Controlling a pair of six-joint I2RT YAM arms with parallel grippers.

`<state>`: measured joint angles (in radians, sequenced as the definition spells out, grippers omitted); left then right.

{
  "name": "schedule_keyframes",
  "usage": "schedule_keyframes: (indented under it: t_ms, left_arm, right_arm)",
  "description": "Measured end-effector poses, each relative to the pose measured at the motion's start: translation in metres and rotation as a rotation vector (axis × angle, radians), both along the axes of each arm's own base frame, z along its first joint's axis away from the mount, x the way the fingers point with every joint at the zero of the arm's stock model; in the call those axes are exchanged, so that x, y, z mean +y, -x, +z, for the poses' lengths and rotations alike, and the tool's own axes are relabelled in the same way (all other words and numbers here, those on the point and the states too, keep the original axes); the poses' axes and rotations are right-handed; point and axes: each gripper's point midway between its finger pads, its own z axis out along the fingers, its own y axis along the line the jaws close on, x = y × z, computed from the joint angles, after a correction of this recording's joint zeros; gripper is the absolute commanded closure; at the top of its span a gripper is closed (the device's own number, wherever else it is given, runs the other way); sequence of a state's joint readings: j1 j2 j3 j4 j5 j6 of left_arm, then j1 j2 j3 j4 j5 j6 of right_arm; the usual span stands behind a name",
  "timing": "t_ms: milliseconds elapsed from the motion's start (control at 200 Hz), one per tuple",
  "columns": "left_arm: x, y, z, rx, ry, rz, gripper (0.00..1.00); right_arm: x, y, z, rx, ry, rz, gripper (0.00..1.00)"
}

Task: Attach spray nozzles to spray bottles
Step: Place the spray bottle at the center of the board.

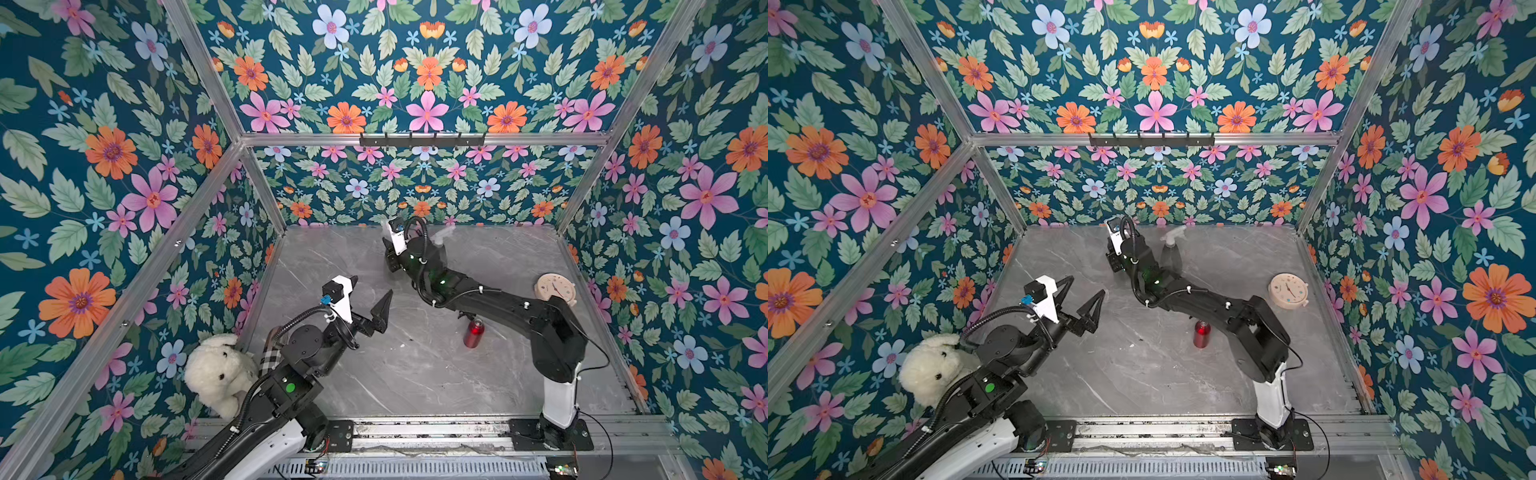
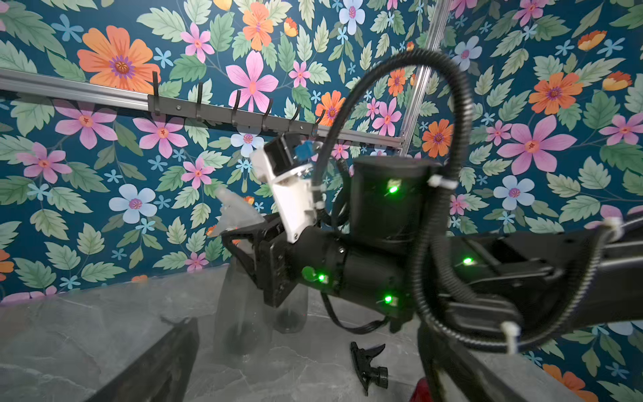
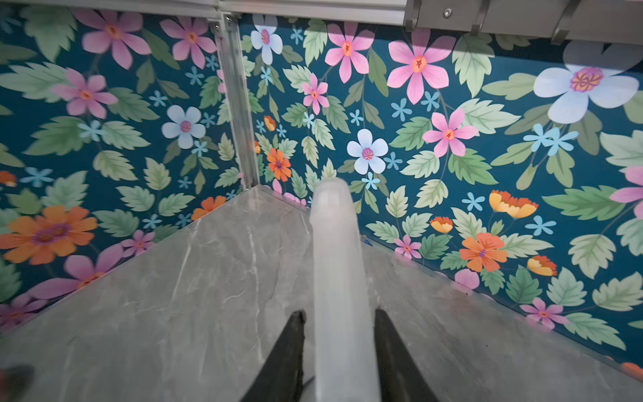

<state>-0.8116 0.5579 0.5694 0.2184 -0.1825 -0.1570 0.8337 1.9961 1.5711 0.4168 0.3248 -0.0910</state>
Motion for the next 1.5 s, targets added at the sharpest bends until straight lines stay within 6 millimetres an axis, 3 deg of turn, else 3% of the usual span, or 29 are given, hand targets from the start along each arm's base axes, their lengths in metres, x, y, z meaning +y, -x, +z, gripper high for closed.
schedule_keyframes:
  t_ms: [200, 400, 605, 795, 875, 1005, 1350, 1500]
  left_arm:
    - [0.003, 0.0, -0.003, 0.011, -0.009, 0.012, 0.0]
    - [0.004, -0.002, -0.006, 0.02, -0.018, 0.025, 0.0]
    - [0.002, -0.003, -0.01, 0.025, -0.027, 0.025, 0.0]
    - [0.004, -0.003, -0.009, 0.02, -0.021, 0.028, 0.0]
    - [0.004, -0.003, -0.008, 0.018, -0.019, 0.028, 0.0]
    - [0.003, -0.003, -0.01, 0.021, -0.022, 0.028, 0.0]
    - [0.004, -0.003, -0.01, 0.019, -0.02, 0.031, 0.0]
    - [0.005, -0.004, -0.009, 0.019, -0.018, 0.036, 0.0]
  right_arm:
    - [0.015, -0.036, -0.03, -0.061, 0.015, -0.061, 0.89]
    - [0.005, -0.067, -0.042, -0.061, -0.019, -0.125, 0.89]
    - [0.012, -0.078, -0.068, -0.002, -0.022, -0.127, 0.88]
    - [0.002, -0.087, -0.089, 0.056, -0.019, -0.154, 0.84]
    - [0.004, -0.086, -0.091, 0.067, -0.03, -0.151, 0.76]
    - [0.005, -0.085, -0.095, 0.076, -0.033, -0.15, 0.52]
    - [0.002, -0.08, -0.097, 0.093, -0.037, -0.14, 0.35]
    - [-0.007, -0.068, -0.083, 0.093, -0.05, -0.134, 0.3]
